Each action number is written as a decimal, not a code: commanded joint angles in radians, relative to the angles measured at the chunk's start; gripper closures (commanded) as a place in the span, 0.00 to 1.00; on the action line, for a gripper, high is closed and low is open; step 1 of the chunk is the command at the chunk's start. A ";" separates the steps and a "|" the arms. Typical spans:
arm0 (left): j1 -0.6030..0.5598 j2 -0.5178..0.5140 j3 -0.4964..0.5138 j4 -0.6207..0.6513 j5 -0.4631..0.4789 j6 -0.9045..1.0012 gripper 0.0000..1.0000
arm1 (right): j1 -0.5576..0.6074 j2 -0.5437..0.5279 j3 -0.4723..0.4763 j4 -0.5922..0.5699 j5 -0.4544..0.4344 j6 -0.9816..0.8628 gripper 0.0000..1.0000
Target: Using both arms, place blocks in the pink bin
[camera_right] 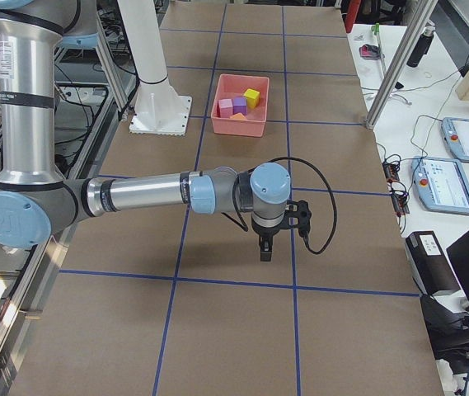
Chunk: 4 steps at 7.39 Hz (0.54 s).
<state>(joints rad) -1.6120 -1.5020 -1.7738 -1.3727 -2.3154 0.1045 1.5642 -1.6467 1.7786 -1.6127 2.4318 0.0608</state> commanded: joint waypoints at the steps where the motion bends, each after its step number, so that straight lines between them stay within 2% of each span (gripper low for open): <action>1: 0.003 0.006 0.031 -0.093 -0.001 -0.099 0.00 | 0.005 -0.016 -0.008 0.017 -0.003 0.007 0.00; 3: 0.006 0.002 0.092 -0.210 -0.002 -0.157 0.00 | 0.005 -0.019 -0.010 0.016 -0.007 0.007 0.00; 4: 0.006 -0.004 0.088 -0.209 -0.002 -0.157 0.00 | 0.004 -0.022 -0.034 0.017 -0.005 0.004 0.00</action>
<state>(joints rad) -1.6071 -1.5003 -1.6952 -1.5550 -2.3176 -0.0391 1.5689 -1.6660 1.7640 -1.5966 2.4266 0.0664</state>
